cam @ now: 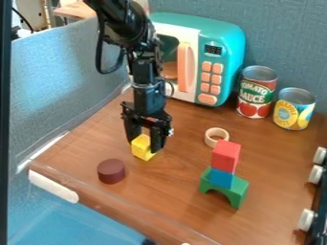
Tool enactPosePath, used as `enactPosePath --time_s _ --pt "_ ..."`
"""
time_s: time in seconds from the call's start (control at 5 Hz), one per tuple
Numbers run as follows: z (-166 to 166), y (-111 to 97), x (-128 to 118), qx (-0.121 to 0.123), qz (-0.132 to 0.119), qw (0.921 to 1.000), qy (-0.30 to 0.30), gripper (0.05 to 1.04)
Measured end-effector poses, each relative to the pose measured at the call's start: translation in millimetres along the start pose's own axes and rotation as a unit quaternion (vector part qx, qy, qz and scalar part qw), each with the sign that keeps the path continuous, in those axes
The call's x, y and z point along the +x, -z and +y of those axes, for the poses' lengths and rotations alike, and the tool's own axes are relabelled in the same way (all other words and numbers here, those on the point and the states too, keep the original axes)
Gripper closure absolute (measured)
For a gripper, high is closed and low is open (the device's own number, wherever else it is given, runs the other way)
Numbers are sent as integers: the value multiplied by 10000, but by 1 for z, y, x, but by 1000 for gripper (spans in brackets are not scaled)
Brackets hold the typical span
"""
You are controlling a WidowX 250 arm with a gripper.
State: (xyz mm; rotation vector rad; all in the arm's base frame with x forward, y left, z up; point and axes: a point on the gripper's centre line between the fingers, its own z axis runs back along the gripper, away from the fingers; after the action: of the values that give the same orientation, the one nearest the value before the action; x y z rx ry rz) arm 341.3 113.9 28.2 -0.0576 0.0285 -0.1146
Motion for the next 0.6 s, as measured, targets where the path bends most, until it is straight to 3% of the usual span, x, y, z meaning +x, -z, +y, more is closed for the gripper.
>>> enactPosePath --time_s 0.2,0.6 --pt "-11 -41 5 204 -337 9992 58 77" --pt "-46 -97 4 701 -593 9944 517 83"
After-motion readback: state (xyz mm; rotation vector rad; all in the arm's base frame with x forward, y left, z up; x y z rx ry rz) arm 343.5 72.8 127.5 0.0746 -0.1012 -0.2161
